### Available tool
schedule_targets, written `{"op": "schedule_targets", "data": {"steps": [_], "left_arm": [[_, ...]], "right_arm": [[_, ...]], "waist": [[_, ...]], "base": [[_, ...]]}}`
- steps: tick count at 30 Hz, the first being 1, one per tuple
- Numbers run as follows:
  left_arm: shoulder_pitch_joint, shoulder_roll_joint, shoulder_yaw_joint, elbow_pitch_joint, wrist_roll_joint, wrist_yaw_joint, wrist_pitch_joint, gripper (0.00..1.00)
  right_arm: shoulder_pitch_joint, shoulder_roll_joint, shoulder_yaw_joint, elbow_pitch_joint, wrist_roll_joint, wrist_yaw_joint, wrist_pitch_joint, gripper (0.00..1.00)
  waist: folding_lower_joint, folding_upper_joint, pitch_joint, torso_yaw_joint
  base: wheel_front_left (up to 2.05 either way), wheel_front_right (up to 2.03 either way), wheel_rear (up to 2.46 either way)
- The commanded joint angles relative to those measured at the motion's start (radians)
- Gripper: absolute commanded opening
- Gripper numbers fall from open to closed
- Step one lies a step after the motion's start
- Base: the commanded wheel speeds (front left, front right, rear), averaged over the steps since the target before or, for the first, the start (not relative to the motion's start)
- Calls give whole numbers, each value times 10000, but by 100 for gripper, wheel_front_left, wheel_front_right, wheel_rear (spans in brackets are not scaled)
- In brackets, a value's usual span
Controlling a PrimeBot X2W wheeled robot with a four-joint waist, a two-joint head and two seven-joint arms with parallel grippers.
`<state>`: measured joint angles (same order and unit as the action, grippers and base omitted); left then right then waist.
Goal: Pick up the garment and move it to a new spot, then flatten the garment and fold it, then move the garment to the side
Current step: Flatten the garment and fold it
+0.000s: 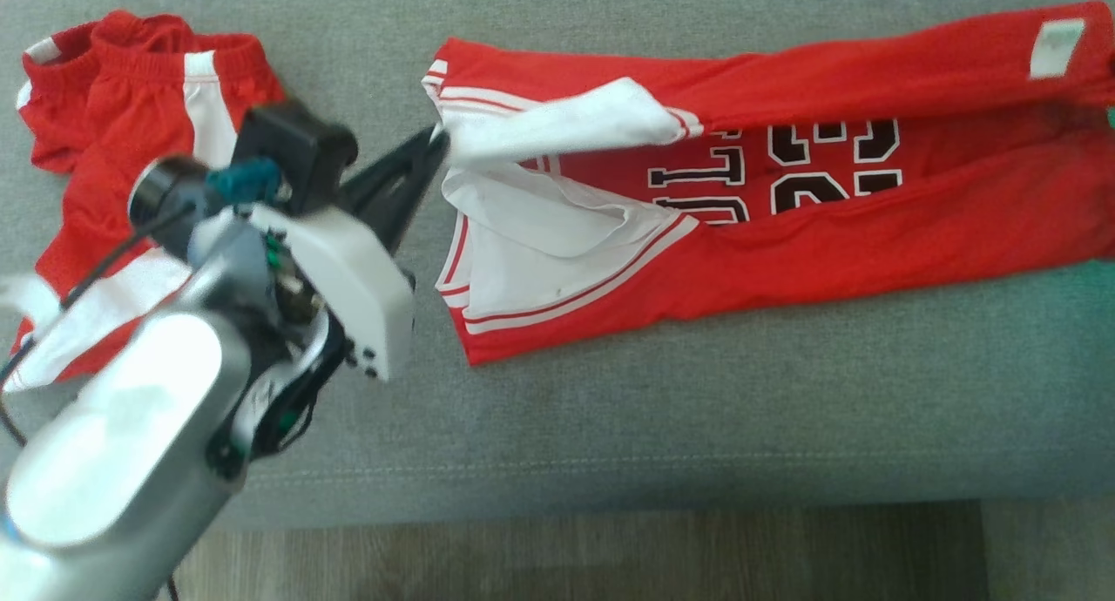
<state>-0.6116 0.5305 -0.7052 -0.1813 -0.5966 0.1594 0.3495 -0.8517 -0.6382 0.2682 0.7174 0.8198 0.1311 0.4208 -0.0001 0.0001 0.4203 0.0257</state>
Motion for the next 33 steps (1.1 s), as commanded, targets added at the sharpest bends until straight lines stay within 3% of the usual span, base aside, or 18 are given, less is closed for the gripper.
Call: {"op": "schedule_targets", "data": {"steps": [1,5,12,16,17,18,19,20,21,25,33], "left_arm": [[-128,481,423,-507,20,149,50,0],[413,581,82,-756,258,328,63,0],[940,94,-475,12,324,372,-249,0],[1215,-265,-509,717,263,484,-782,0],[1295,-351,-487,867,252,547,-943,0],[1363,-409,-475,1027,290,615,-1111,29],[1458,-505,-431,1177,281,702,-1315,69],[1458,-505,-431,1177,281,702,-1315,69],[1556,-605,-379,1327,273,793,-1545,100],[2003,-1054,-118,1669,313,1169,-2795,100],[2896,-1757,186,1875,1038,2608,-4835,100]], "right_arm": [[330,-357,-79,-293,58,-4,-79,0],[699,-270,-216,-287,136,-4,-89,0],[1074,74,-328,-51,33,-4,-173,3],[1243,402,-316,111,4,-4,-329,49],[1288,470,-335,119,15,-4,-444,96],[1332,527,-375,152,15,-4,-588,100],[1383,582,-413,179,-6,-4,-778,100],[1383,582,-413,179,-6,-4,-778,100],[1433,639,-493,211,-26,-4,-1045,100],[1720,897,-930,334,-118,-4,-2347,100],[2490,1609,-1898,781,-868,-4,-4794,100]], "waist": [[1,-1,-2,6],[1,-1,-10,29],[1,-1,-74,10],[1,-1,-275,-68],[1,-1,-343,-90],[1,-1,-420,-110],[1,-1,-510,-133],[1,-1,-510,-133],[1,-1,-601,-155],[1,-1,-1039,-219],[1,-1,-1626,-82]], "base": [[0,0,0],[0,0,0],[0,0,0],[0,0,0],[0,0,0],[0,0,0],[0,0,0],[0,0,0],[0,0,0],[0,0,0],[0,0,0]]}}
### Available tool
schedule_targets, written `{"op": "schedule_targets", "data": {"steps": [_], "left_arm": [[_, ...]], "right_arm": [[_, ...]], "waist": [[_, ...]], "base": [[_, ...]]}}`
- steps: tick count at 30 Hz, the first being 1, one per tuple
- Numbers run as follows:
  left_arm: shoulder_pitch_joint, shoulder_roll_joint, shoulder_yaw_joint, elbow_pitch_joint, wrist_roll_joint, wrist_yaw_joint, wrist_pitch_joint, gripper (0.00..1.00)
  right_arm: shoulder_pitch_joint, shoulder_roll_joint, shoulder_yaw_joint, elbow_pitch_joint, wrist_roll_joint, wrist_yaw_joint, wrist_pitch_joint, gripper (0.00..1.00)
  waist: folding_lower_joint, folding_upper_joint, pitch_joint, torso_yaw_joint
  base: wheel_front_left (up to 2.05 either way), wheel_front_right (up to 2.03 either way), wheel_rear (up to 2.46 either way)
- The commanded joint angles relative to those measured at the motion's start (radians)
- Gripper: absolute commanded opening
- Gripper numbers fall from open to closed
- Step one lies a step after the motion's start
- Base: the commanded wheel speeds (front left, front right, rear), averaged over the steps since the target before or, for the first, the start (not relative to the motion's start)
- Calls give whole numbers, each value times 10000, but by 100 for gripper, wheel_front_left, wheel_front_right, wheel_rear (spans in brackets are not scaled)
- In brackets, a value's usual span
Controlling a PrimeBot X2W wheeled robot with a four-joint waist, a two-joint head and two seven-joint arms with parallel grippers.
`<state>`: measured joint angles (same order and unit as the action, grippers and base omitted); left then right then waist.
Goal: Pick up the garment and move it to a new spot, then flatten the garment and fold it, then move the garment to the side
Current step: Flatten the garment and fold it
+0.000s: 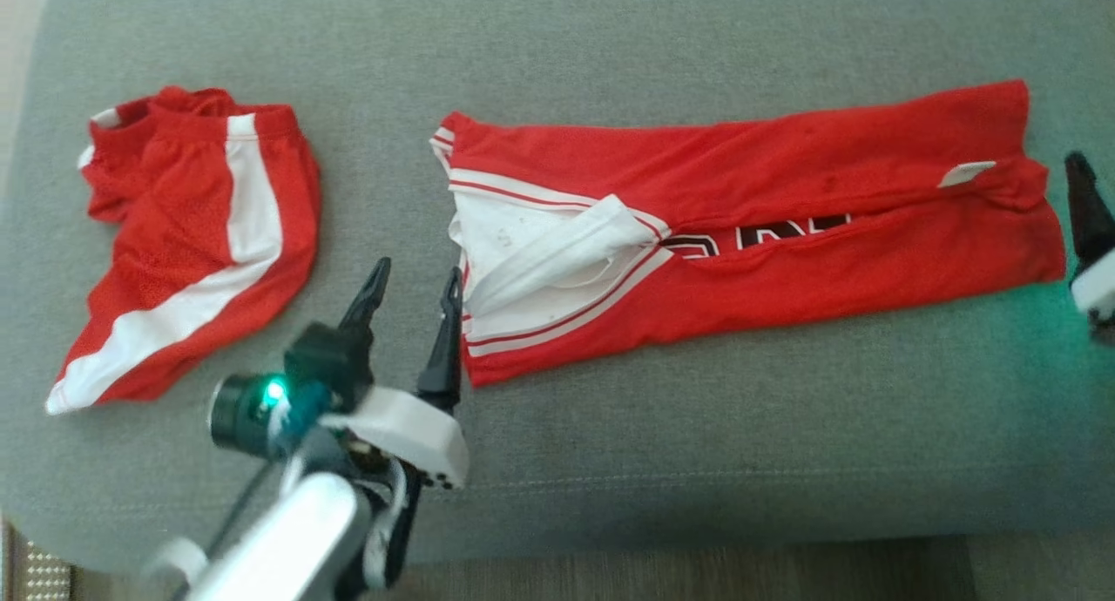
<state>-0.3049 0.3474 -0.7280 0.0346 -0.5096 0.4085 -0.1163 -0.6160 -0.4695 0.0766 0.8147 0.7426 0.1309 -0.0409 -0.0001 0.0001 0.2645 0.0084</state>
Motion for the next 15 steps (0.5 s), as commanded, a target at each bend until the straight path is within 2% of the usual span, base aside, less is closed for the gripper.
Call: {"op": "schedule_targets", "data": {"steps": [1,5,9,15], "left_arm": [[-91,-24,380,-302,308,284,-387,100],[125,-406,154,-237,976,883,-1021,100],[244,-782,-230,-24,1748,1374,-1288,100],[357,-1267,-618,233,2287,1575,-1412,100]], "right_arm": [[202,6,-117,-85,-191,-2,-352,100],[171,165,-634,514,-608,-2,-701,100],[-305,158,-1057,1436,-1153,-2,-595,100],[-1265,64,-1390,3067,-2107,-2,-198,100]], "waist": [[1,-1,-90,150],[1,-1,-107,488],[1,-1,-65,814],[1,-1,7,1205]], "base": [[0,0,0],[0,0,0],[0,0,0],[0,0,0]]}}
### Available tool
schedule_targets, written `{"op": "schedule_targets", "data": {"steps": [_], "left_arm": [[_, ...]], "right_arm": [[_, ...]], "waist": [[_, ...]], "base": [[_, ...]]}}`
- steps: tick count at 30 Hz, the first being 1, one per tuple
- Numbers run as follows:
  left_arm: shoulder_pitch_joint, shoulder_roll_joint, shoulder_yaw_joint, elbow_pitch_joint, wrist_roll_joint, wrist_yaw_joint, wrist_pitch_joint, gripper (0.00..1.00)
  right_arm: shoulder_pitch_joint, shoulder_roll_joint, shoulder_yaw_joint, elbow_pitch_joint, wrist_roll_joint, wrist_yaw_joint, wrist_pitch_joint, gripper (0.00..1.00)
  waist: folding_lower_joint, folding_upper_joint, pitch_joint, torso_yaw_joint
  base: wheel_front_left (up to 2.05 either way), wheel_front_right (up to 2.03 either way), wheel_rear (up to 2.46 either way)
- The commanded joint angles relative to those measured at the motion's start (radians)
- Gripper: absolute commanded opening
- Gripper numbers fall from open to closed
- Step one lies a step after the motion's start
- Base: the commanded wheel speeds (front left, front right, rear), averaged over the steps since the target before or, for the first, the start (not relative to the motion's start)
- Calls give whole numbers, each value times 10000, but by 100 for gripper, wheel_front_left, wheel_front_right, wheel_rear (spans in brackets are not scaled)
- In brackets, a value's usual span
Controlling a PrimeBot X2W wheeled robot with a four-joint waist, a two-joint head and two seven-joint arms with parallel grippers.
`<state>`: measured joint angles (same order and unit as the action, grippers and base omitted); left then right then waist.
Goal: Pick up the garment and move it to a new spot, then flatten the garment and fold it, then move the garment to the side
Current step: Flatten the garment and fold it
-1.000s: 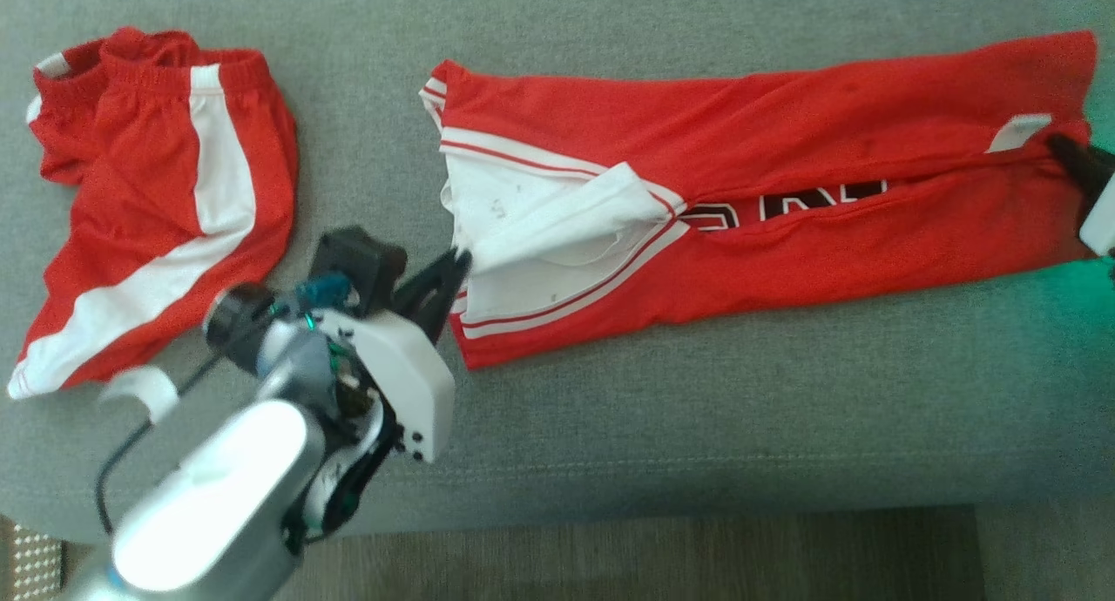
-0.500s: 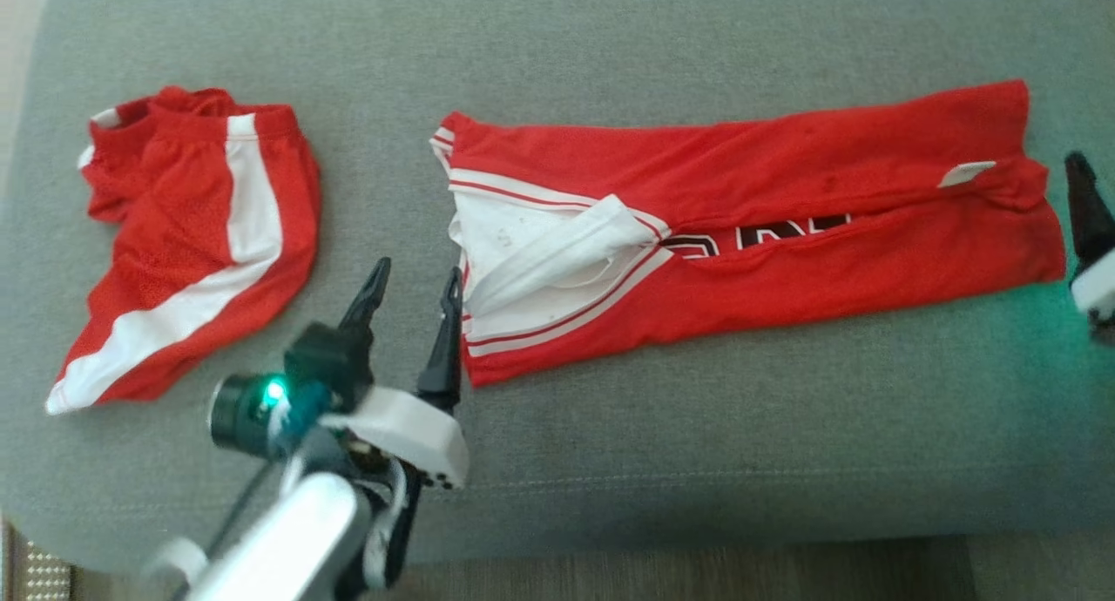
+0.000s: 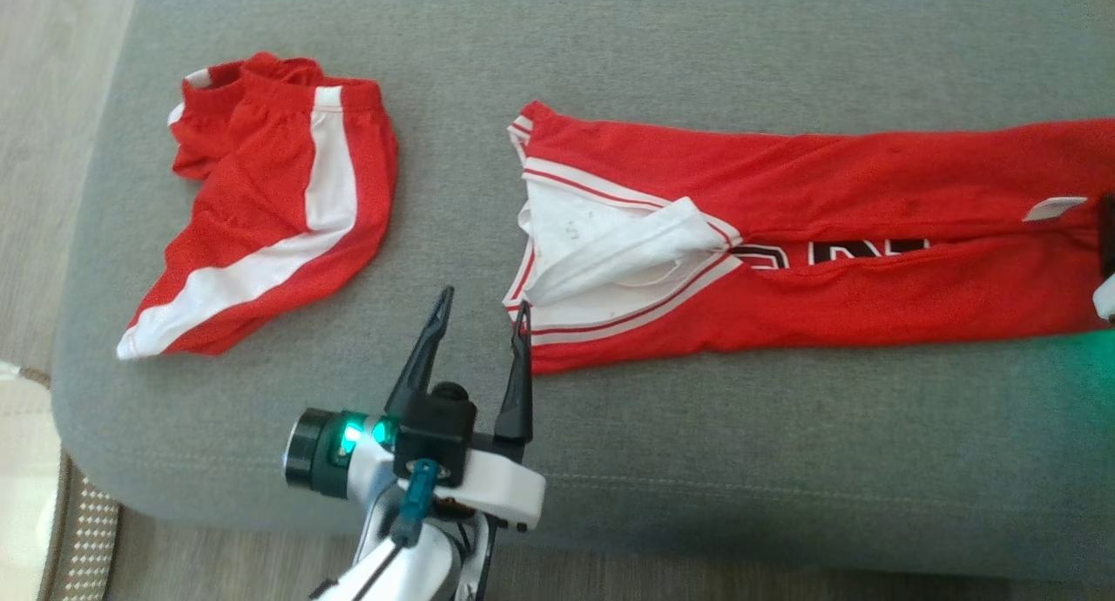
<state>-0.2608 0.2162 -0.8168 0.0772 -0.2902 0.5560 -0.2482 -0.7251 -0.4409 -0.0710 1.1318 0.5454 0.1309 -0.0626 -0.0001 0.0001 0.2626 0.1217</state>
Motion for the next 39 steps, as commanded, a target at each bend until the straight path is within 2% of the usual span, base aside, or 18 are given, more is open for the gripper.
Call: {"op": "schedule_targets", "data": {"steps": [1,5,10,11,12,13,14,15,22,35,39], "left_arm": [[-90,-11,241,-145,145,105,-101,100],[-180,-143,179,-27,409,171,-121,100],[-211,-80,59,72,863,377,-129,100],[-204,-67,27,89,928,412,-129,100],[-188,-62,6,97,964,441,-130,100],[-167,-57,-16,105,989,461,-130,100],[-145,-47,-40,119,1008,475,-130,100],[-122,-32,-55,133,1024,497,-130,100],[72,170,25,143,1055,760,-52,100],[215,291,96,162,762,681,-41,100],[164,254,77,267,717,645,-44,100]], "right_arm": [[-316,-229,46,180,-270,-2,117,100],[-673,-303,67,1108,-933,-2,534,100],[-652,-190,-61,1495,-1404,-2,1447,100],[-617,-131,-86,1517,-1448,-2,1626,95],[-570,-76,-136,1533,-1454,-2,1797,76],[-513,-21,-208,1545,-1426,-2,1956,51],[-450,30,-263,1554,-1400,-2,2109,34],[-396,78,-307,1559,-1371,-2,2207,0],[-298,-114,-656,1543,-1322,-2,1469,0],[-1181,-1635,-118,1264,-3056,-2,441,0],[-1699,-1263,14,1114,-3457,-2,550,0]], "waist": [[1,-1,31,113],[1,-1,29,257],[1,-1,-28,335],[1,-1,-52,335],[1,-1,-87,330],[1,-1,-130,326],[1,-1,-173,317],[1,-1,-218,297],[1,-1,-405,-40],[1,-1,-681,-894],[1,-1,-769,-982]], "base": [[0,0,0],[0,0,0],[0,0,0],[0,0,0],[0,0,0],[0,0,0],[0,0,0],[0,0,0],[0,0,0],[0,0,0],[0,0,0]]}}
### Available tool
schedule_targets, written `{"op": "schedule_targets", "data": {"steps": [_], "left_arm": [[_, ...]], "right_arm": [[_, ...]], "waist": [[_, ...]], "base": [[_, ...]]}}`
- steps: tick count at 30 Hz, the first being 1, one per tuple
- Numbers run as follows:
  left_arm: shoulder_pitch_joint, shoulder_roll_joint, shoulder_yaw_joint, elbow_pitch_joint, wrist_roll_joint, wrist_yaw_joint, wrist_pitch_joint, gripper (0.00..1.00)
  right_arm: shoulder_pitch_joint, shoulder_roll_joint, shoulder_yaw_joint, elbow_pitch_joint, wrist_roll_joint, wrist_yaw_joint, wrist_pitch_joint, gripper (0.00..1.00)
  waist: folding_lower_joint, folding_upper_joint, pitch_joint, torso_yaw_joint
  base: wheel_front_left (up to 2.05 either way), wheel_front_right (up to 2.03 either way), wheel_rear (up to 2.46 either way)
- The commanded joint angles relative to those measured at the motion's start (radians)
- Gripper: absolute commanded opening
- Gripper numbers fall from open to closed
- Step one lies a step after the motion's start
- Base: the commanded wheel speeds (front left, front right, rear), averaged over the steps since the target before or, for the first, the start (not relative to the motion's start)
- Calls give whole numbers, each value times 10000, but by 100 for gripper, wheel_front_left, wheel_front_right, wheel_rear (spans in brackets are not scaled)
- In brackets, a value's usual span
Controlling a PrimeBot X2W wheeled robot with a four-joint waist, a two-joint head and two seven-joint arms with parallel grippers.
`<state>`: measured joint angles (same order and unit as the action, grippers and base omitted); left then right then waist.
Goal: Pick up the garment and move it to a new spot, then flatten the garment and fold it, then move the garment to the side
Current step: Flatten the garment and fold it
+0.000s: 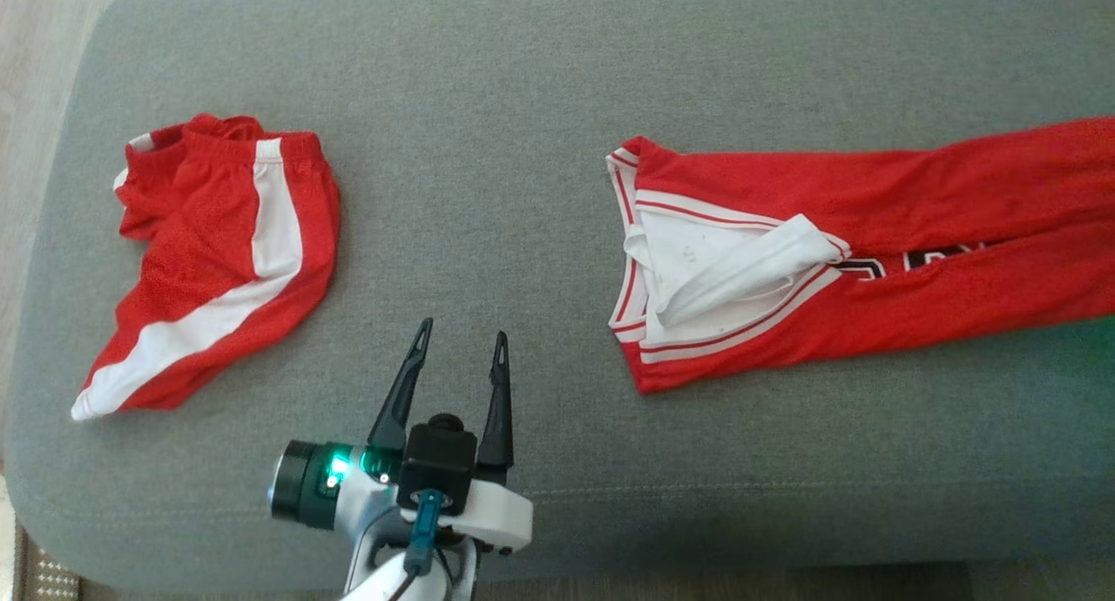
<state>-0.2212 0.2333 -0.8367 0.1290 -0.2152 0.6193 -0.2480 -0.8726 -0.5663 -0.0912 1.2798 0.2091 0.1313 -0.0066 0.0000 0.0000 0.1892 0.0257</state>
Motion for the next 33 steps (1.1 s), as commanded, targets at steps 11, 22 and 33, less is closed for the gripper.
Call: {"op": "schedule_targets", "data": {"steps": [11,22,33], "left_arm": [[-219,63,336,-115,-160,-27,-84,100],[-145,7,312,-110,-201,-75,-112,100],[-267,-265,256,-27,-199,-194,-129,100]], "right_arm": [[-128,1478,1101,-2349,-376,-6,576,0],[2326,2775,2022,-7600,528,-6,2679,0],[4782,4693,1952,-12005,145,-6,4898,0]], "waist": [[0,0,-202,70],[0,0,-434,508],[0,0,-339,1027]], "base": [[0,0,0],[0,0,0],[0,0,0]]}}
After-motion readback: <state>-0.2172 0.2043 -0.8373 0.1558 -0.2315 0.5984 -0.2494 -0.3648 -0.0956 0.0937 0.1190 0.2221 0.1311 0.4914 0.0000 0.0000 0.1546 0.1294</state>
